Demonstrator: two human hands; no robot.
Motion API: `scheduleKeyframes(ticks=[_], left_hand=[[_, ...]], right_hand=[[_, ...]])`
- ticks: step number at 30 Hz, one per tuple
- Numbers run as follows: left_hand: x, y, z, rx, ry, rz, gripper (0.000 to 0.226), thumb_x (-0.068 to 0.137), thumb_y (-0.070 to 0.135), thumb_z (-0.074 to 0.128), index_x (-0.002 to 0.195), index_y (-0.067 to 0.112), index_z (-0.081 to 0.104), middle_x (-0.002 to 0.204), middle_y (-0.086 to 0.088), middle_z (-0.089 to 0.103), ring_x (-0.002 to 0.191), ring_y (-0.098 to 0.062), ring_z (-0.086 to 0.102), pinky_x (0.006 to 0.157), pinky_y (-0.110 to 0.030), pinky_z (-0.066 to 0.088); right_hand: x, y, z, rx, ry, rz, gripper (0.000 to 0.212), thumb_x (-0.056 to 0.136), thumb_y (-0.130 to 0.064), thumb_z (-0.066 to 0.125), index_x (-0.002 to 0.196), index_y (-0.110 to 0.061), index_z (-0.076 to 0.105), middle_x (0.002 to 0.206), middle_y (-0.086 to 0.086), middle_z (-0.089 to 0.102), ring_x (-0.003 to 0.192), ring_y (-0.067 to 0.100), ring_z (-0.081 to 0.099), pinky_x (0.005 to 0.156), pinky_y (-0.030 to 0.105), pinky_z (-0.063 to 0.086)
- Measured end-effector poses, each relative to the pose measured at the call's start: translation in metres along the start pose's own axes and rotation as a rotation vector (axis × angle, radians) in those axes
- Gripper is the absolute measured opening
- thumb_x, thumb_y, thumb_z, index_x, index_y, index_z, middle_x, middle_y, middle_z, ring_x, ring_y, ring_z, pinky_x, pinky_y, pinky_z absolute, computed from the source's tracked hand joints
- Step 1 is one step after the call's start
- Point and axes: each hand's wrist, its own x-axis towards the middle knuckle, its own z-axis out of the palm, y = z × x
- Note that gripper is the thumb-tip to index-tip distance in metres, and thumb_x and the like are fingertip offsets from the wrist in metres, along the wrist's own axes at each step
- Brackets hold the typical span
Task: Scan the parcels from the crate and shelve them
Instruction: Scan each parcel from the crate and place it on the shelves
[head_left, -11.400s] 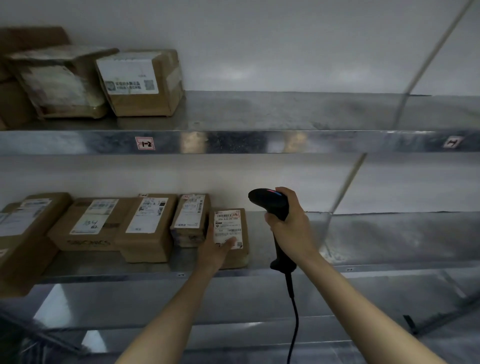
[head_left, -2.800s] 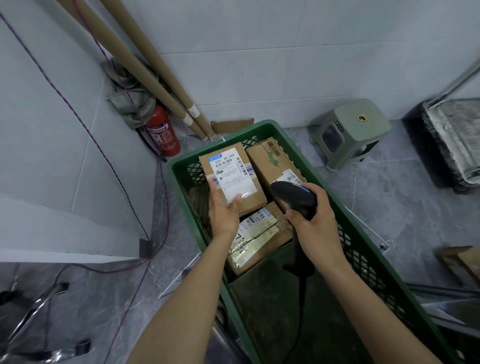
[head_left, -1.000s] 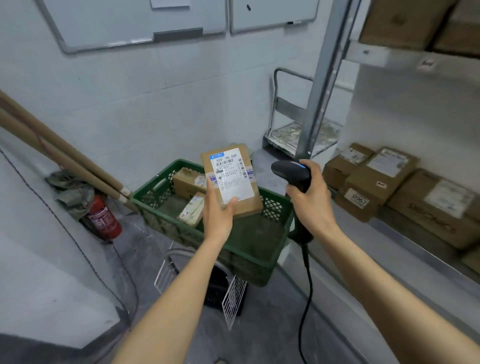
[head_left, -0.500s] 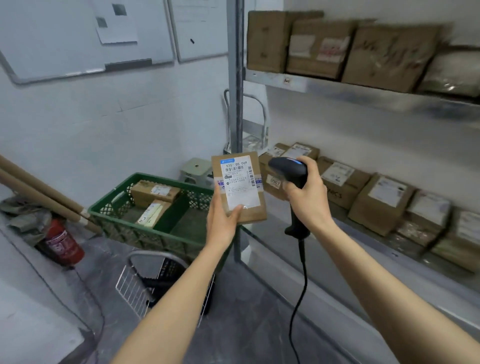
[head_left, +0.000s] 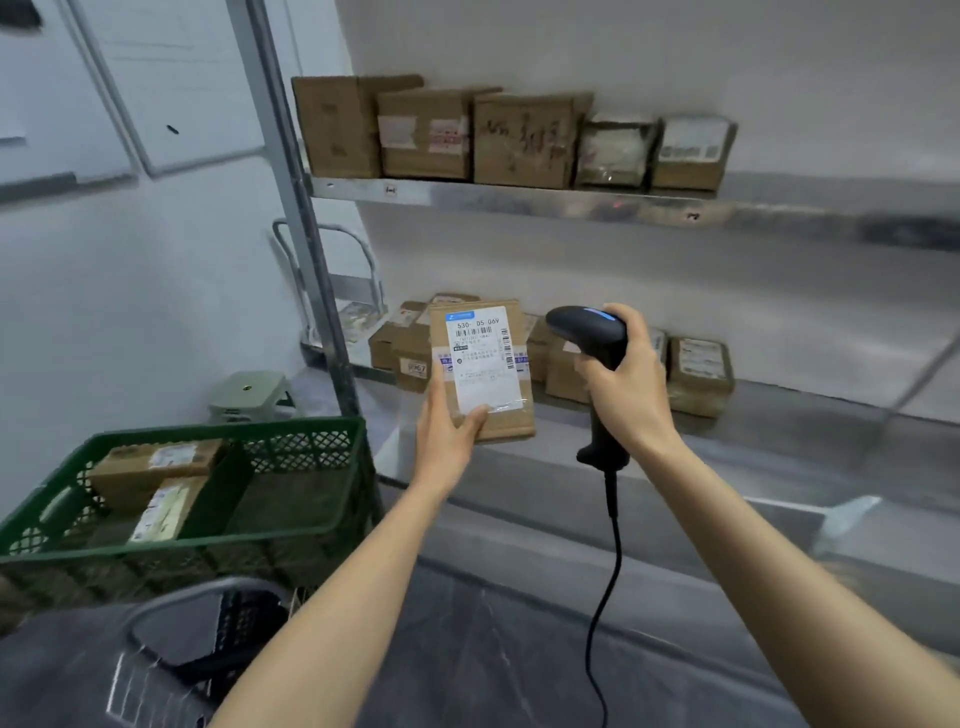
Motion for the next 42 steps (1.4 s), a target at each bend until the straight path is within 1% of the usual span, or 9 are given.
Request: scheduleKeyframes(ticks=[8,15,18,21,26,31,34,39,42], left_hand=[[-0.024,0.040,0.064,-0.017,-0.165,0.075,0.083,0.090,0.036,0.062,0.152,0.034,0.006,0.156,0.001,0.026,0.140,-0.023,0.028,0.110,-0.037,0.026],[-0.040,0.089,0.131,-0.109,-0.259,0.136,0.085,0.090,0.031,0.064,0.152,0.035,0.006,0.155,0.005,0.027,0.138,-0.016,0.030,0.104,-0.023,0.023],[-0.042,0.111,0.158,-0.129,-0.270,0.169,0.084,0.089,0.027,0.065,0.152,0.031,0.010,0.155,0.003,0.029,0.139,-0.017,0.031,0.114,-0.035,0.027],[-0.048,0.131,0.186,-0.149,-0.274,0.194,0.085,0.089,0.027,0.065,0.152,0.033,0.009,0.156,0.005,0.027,0.139,-0.015,0.030,0.113,-0.032,0.025],[-0.056,0.148,0.226,-0.124,-0.294,0.191,0.085,0.090,0.032,0.063,0.152,0.036,0.005,0.157,0.004,0.025,0.140,-0.017,0.029,0.113,-0.036,0.027],[-0.067,0.160,0.253,-0.111,-0.279,0.200,0.085,0.089,0.031,0.064,0.152,0.033,0.008,0.157,0.002,0.025,0.141,-0.015,0.026,0.104,-0.021,0.021],[-0.071,0.159,0.260,-0.103,-0.288,0.187,0.085,0.089,0.028,0.064,0.153,0.032,0.008,0.157,0.002,0.025,0.142,-0.015,0.025,0.110,-0.026,0.021],[-0.074,0.152,0.261,-0.102,-0.304,0.190,0.084,0.090,0.023,0.064,0.153,0.028,0.010,0.156,0.004,0.025,0.141,-0.011,0.024,0.105,-0.018,0.017],[-0.070,0.148,0.259,-0.092,-0.312,0.182,0.083,0.090,0.025,0.064,0.153,0.028,0.010,0.156,0.004,0.026,0.141,-0.012,0.024,0.106,-0.020,0.018]], right_hand=[[-0.029,-0.001,-0.075,-0.065,0.194,0.056,0.048,0.086,-0.004,0.055,0.126,-0.028,0.045,0.092,-0.015,0.055,0.077,0.001,0.056,0.059,0.007,0.039],[-0.036,0.002,-0.143,-0.093,0.282,0.055,0.047,0.086,-0.004,0.055,0.125,-0.028,0.046,0.091,-0.016,0.057,0.077,0.002,0.055,0.063,0.008,0.040],[-0.034,0.006,-0.172,-0.102,0.290,0.048,0.048,0.085,-0.005,0.055,0.126,-0.029,0.046,0.097,-0.009,0.058,0.083,0.011,0.055,0.068,0.015,0.041],[-0.031,0.012,-0.204,-0.119,0.300,0.031,0.047,0.086,-0.005,0.055,0.125,-0.029,0.047,0.091,-0.018,0.056,0.077,0.000,0.055,0.060,0.001,0.037],[-0.031,0.025,-0.245,-0.130,0.277,0.027,0.047,0.086,-0.006,0.056,0.124,-0.032,0.045,0.092,-0.023,0.054,0.075,-0.008,0.055,0.058,0.000,0.037],[-0.034,0.038,-0.272,-0.131,0.261,0.026,0.046,0.086,-0.006,0.058,0.121,-0.031,0.046,0.091,-0.024,0.055,0.078,-0.016,0.053,0.060,0.000,0.037],[-0.035,0.041,-0.276,-0.139,0.238,0.037,0.046,0.086,-0.005,0.058,0.121,-0.031,0.046,0.091,-0.023,0.055,0.078,-0.010,0.055,0.060,0.001,0.039],[-0.033,0.044,-0.272,-0.152,0.215,0.043,0.047,0.084,0.000,0.056,0.122,-0.027,0.048,0.096,-0.009,0.058,0.079,0.004,0.055,0.061,0.002,0.038],[-0.033,0.045,-0.266,-0.158,0.213,0.050,0.047,0.083,0.000,0.055,0.122,-0.025,0.048,0.098,-0.005,0.059,0.085,0.013,0.054,0.065,0.013,0.038]])
